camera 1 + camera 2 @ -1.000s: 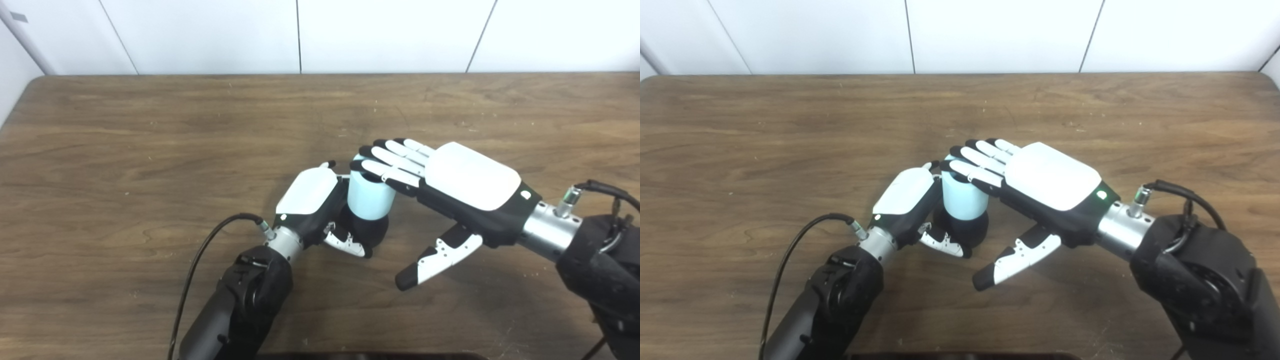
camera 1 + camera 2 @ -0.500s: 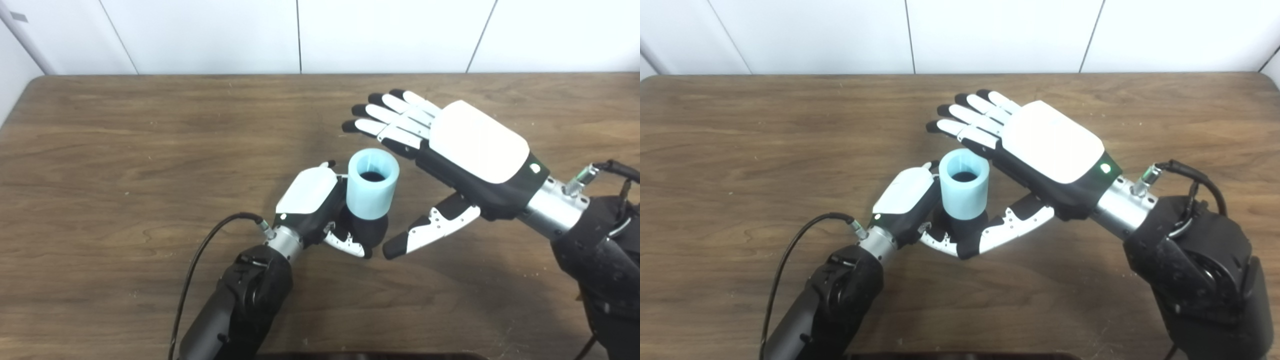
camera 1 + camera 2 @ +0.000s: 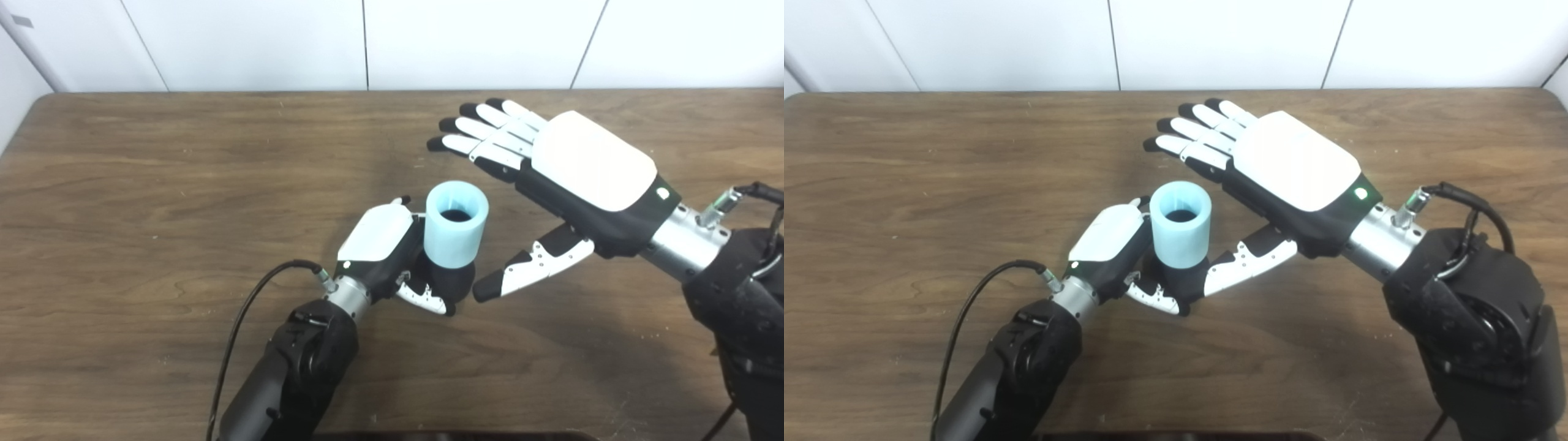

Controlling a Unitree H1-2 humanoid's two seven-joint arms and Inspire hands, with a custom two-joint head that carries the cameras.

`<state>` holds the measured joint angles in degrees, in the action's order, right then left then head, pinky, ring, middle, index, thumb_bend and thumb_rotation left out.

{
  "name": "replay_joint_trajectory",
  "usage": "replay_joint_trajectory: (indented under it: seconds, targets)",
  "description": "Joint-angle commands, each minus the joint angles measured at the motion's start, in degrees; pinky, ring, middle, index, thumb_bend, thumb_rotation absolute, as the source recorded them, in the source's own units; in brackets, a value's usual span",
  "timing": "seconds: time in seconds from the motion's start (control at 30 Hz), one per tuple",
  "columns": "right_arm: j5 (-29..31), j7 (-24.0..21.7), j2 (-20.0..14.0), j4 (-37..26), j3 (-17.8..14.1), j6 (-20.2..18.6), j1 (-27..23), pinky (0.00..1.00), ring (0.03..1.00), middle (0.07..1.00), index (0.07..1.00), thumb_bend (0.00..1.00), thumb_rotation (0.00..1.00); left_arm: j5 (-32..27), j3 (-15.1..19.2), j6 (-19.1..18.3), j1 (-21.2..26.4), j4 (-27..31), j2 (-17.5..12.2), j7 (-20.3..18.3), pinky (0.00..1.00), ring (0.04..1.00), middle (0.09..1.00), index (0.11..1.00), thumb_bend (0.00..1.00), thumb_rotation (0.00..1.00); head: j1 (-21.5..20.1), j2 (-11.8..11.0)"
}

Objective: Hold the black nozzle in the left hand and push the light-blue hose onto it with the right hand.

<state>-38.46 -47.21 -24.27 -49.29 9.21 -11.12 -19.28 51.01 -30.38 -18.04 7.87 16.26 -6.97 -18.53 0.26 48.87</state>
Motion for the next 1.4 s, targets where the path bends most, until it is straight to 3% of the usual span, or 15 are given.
replay_joint_trajectory:
  seconds: [0.0,0.1,0.13,0.17,0.2,0.27,0.37,0.5,0.83,1.03,1.23,1.37]
  targets:
    - [-0.2,0.3,-0.3,-1.0,-0.8,-0.4,-1.6,1.00,1.000,0.961,0.921,0.62,0.87,0.1,-1.0,-1.8,-0.9,-2.8,-0.7,-4.2,1.00,0.728,0.539,0.467,0.52,0.00,0.1,0.1]
    - [-0.4,0.1,-0.1,-1.0,-0.7,-0.7,-1.6,1.00,1.000,0.961,0.921,0.62,0.87,1.2,-1.1,-0.9,-0.7,-2.9,-1.0,-3.0,1.00,0.735,0.540,0.474,0.52,0.00,0.1,0.1]
    - [-0.4,0.1,-0.1,-0.9,-0.8,-0.8,-1.4,1.00,1.000,0.961,0.922,0.62,0.87,2.0,-1.3,-0.1,-0.6,-3.0,-1.2,-1.8,1.00,0.753,0.652,0.488,0.52,0.03,0.1,0.1]
    - [-0.5,0.1,0.0,-0.8,-0.8,-0.8,-1.3,1.00,1.000,0.961,0.926,0.62,0.87,2.6,-1.4,0.5,-0.6,-3.0,-1.3,-1.0,1.00,0.772,0.719,0.600,0.68,0.02,0.3,0.1]
    - [-0.5,0.1,0.0,-0.8,-0.8,-0.9,-1.2,1.00,1.000,0.961,0.928,0.62,0.87,3.0,-1.4,0.9,-0.6,-3.0,-1.4,-0.6,1.00,0.782,0.753,0.658,0.77,0.01,0.3,0.1]
    - [-0.7,0.1,0.2,-0.7,-0.7,-1.2,-1.1,1.00,1.000,0.961,0.931,0.62,0.87,3.8,-1.4,2.0,-0.4,-3.1,-1.7,0.9,1.00,0.806,0.801,0.731,0.84,0.01,0.3,0.1]
    - [-1.0,0.1,0.6,-0.6,-0.6,-1.6,-1.0,1.00,1.000,0.961,0.940,0.62,0.87,5.3,-1.3,3.6,0.0,-3.2,-2.2,3.1,1.00,0.872,0.875,0.823,0.84,0.16,0.1,0.1]
    - [-0.9,0.1,0.6,-0.5,-0.8,-2.0,-1.1,1.00,1.000,0.960,0.946,0.62,0.87,5.9,-1.0,5.3,0.1,-3.7,-2.5,4.6,1.00,0.906,0.923,0.862,0.86,0.24,0.2,0.1]
    - [-1.4,0.9,1.1,0.1,-0.8,-1.3,-0.5,1.00,1.000,0.960,0.948,0.62,0.87,4.1,0.7,6.9,0.0,-4.1,-2.3,5.5,1.00,0.937,0.949,0.918,0.95,0.25,0.4,0.0]
    - [-1.5,1.1,1.5,0.3,-0.8,-1.3,-0.3,1.00,1.000,0.960,0.949,0.62,0.87,2.4,2.2,5.5,0.6,-2.3,-2.5,1.7,1.00,0.938,0.950,0.929,0.96,0.26,0.5,0.0]
    - [-1.4,1.3,1.5,0.7,-0.8,-1.4,-0.2,1.00,1.000,0.960,0.948,0.61,0.86,-4.3,5.9,1.0,2.1,4.0,-3.7,-8.3,1.00,0.966,0.962,0.954,1.00,0.35,0.8,-0.1]
    - [-1.4,1.5,1.6,1.0,-0.9,-1.3,0.0,1.00,1.000,0.960,0.948,0.61,0.86,-9.8,9.1,-2.8,3.2,7.6,-2.8,-12.0,1.00,0.975,0.966,0.960,1.00,0.39,0.8,0.0]
